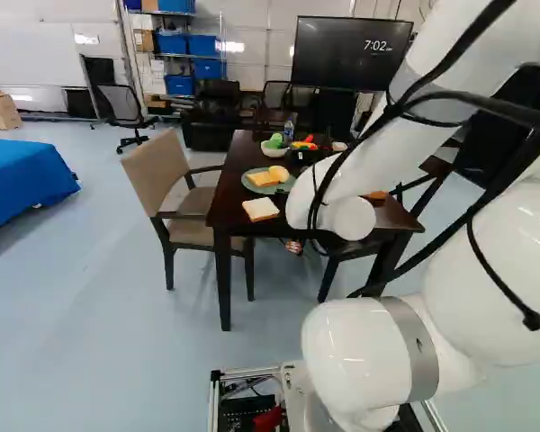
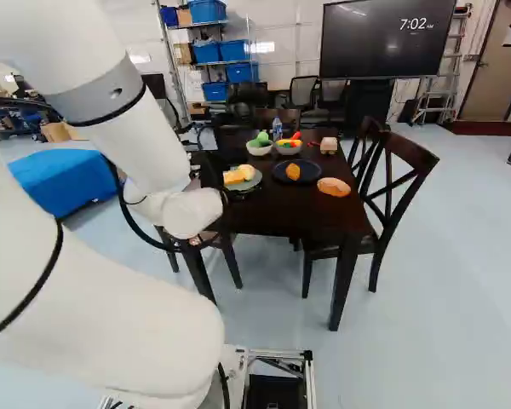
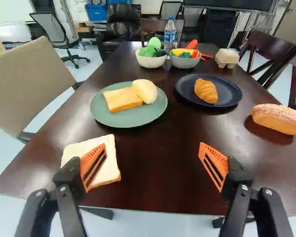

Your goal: Move the croissant to the empty plate

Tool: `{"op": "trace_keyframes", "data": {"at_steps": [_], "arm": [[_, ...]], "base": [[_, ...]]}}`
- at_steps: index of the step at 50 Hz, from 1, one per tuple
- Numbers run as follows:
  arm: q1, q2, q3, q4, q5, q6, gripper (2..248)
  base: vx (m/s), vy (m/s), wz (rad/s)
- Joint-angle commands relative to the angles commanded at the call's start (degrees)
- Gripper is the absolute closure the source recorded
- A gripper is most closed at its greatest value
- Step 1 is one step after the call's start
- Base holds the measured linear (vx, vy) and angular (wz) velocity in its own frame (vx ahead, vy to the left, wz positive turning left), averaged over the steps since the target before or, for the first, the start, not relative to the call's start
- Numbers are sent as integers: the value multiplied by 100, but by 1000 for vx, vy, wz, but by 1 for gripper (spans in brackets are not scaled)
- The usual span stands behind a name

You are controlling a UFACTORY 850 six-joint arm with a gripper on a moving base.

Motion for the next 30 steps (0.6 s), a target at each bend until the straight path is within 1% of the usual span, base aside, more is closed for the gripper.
{"op": "trace_keyframes", "data": {"at_steps": [15,30], "arm": [[81,126,295,-36,372,75,3],[130,201,472,-58,594,120,3]], "base": [[0,0,0],[0,0,0]]}}
